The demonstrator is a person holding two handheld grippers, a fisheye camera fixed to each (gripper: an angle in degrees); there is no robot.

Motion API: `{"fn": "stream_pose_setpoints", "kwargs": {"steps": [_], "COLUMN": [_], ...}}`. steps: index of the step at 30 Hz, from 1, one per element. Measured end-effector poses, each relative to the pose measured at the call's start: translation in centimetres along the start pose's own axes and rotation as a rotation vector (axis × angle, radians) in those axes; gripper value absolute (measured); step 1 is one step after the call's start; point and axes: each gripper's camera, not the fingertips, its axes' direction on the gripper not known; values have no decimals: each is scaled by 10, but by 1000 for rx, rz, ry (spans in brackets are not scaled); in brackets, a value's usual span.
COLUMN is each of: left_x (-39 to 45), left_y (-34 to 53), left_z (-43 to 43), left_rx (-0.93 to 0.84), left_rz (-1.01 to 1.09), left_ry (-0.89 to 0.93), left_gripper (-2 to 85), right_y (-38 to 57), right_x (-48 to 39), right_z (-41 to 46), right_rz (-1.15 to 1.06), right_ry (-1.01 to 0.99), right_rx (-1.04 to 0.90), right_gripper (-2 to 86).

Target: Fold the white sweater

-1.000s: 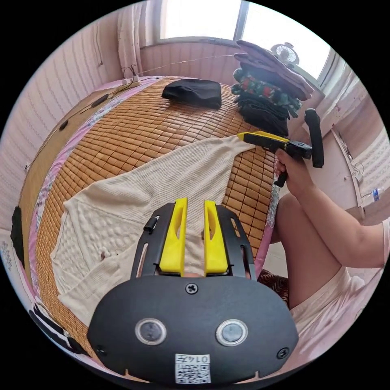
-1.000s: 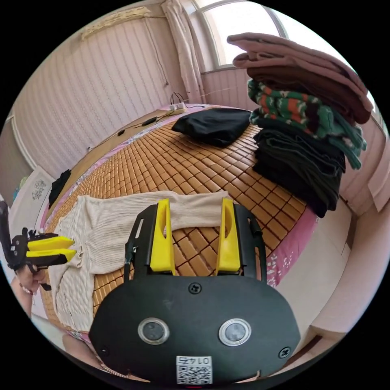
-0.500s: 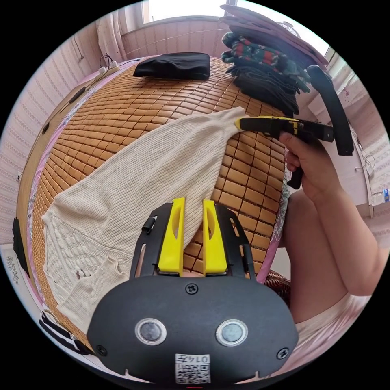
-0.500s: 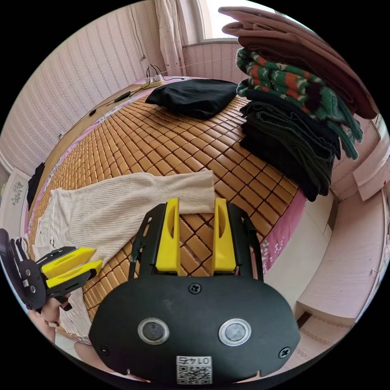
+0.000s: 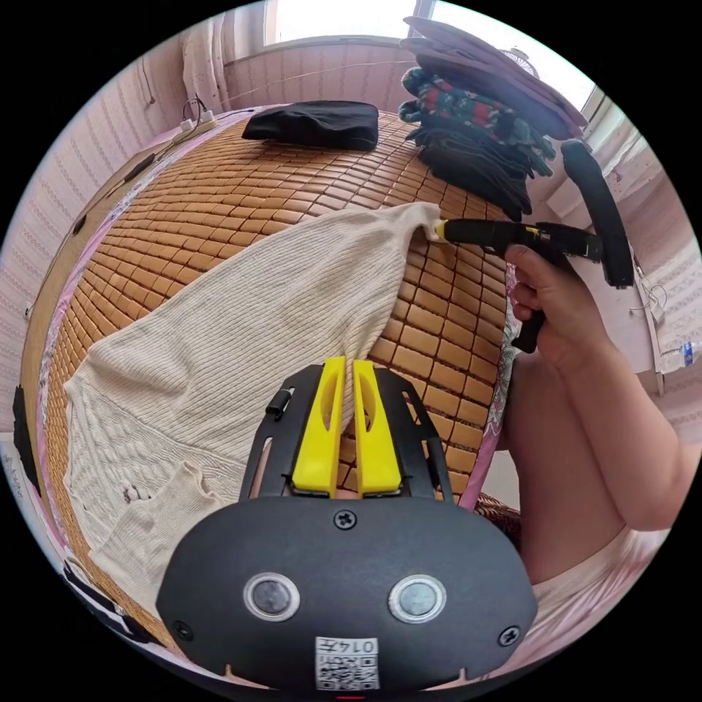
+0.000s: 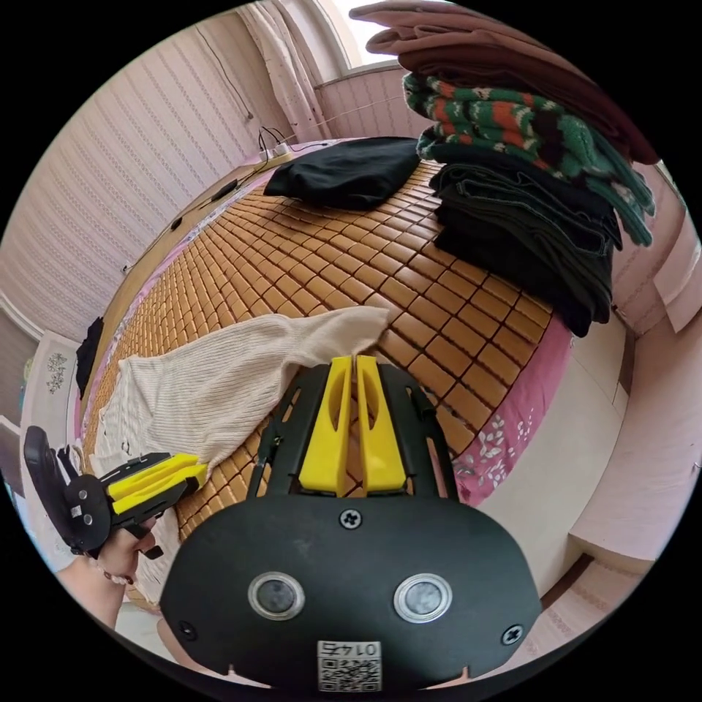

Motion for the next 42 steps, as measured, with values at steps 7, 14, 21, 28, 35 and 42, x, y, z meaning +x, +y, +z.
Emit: {"fn": "stream_pose_setpoints", "kwargs": {"steps": [7, 14, 21, 28, 35, 42], "left_x": [-42, -144, -220, -259, -336, -372], "left_y": [48, 187, 438, 582, 582, 569], "left_z": [-58, -184, -221, -215, -200, -170], "left_rx": [149, 534, 453, 388, 363, 230], "left_rz": [-97, -404, -769, -992, -1006, -889], "left_ry": [41, 40, 0, -26, -78, -212], "left_gripper": [-9, 7, 103, 91, 106, 40], "right_y": [-33, -30, 114, 135, 117, 120], "right_x": [-76, -313, -486, -440, -461, -502], "right_z": [-50, -106, -32, 32, 46, 86], "right_rz": [-236, -657, -1059, -973, -1046, -1128], "right_ry": [-559, -1080, -875, -669, -418, -271], "right_rx": [50, 31, -339, -500, -460, -517], "right_gripper": [2, 6, 54, 51, 51, 50]}}
